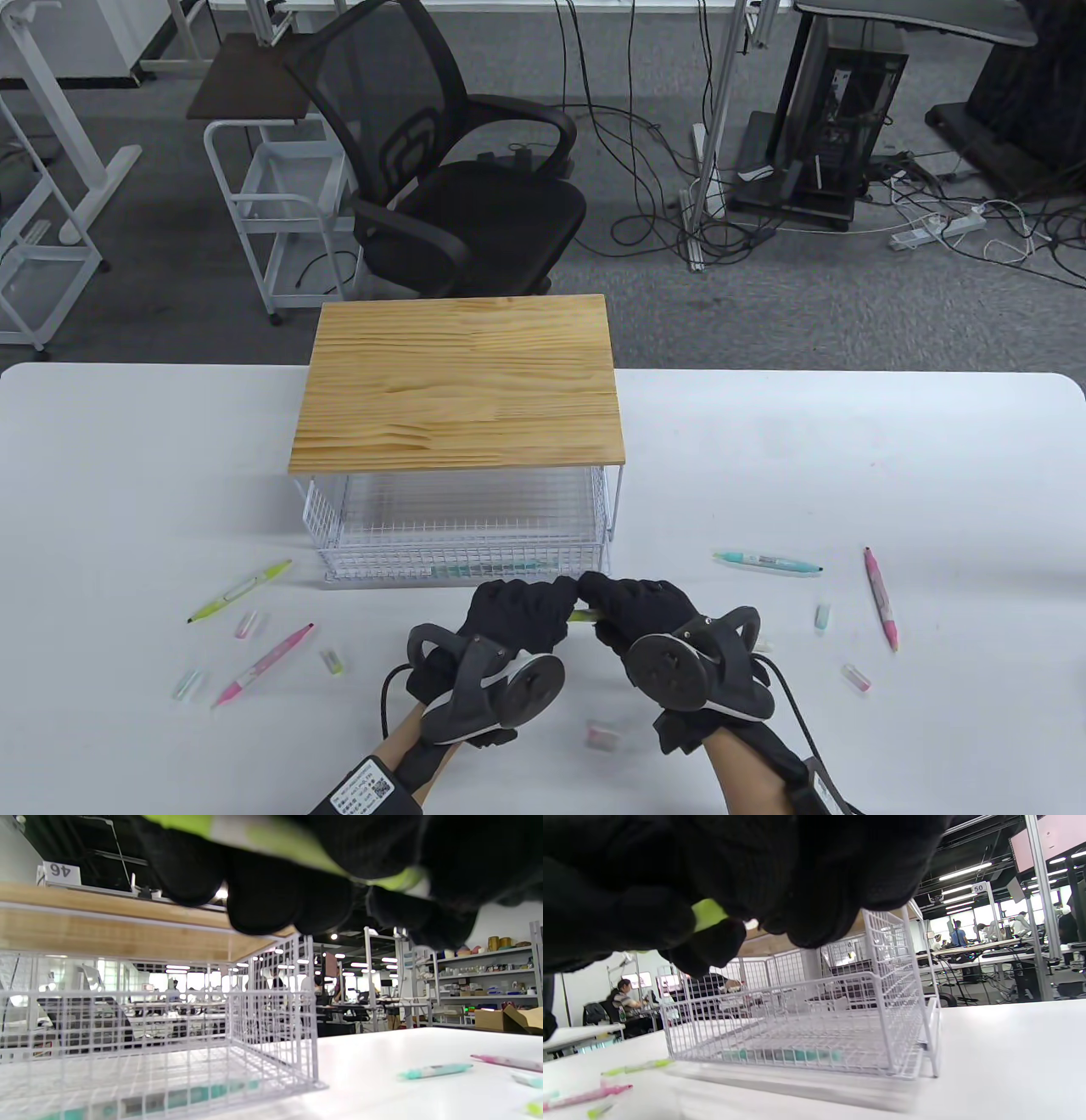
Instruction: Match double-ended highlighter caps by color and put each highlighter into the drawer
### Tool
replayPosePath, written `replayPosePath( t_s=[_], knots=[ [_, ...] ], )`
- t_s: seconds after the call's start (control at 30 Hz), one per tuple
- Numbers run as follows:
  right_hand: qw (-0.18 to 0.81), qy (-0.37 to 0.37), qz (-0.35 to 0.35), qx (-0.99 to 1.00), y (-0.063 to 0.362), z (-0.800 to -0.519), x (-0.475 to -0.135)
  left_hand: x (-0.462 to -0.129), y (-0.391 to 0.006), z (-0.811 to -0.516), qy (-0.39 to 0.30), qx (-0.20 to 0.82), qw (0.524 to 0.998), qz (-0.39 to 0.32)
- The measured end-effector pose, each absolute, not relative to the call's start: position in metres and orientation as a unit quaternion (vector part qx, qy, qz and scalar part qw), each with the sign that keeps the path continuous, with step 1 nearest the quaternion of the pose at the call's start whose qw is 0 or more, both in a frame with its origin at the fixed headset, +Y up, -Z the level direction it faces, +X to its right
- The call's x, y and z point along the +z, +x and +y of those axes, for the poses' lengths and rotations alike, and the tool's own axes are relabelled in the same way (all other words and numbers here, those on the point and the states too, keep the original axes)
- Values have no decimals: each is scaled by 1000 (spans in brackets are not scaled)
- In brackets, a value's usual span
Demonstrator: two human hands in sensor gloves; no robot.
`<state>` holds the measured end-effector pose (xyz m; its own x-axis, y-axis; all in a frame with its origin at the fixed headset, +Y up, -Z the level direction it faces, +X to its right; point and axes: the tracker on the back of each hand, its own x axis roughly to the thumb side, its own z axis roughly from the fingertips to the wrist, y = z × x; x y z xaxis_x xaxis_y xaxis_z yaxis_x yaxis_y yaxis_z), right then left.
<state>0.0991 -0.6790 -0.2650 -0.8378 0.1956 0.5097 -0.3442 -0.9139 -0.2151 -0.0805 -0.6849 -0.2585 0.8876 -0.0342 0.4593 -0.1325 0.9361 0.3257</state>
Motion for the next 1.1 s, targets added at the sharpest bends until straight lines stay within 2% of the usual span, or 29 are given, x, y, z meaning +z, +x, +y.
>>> replayPosePath(
  t_s=[0.2, 0.6, 0.77, 0.87, 1.1],
  knots=[
    [172, 249, -160, 940, 101, -678, -264, -255, -81, -680, 191, 29, 951, -240],
    [143, 248, -176, 942, 98, -679, -263, -257, -82, -682, 187, 15, 953, -236],
    [125, 245, -152, 949, 98, -682, -265, -258, -83, -683, 173, 8, 956, -237],
    [75, 226, -108, 965, 96, -684, -267, -258, -84, -683, 172, 8, 957, -234],
    [81, 221, -117, 965, 101, -684, -269, -259, -86, -680, 153, 2, 962, -228]
  ],
)
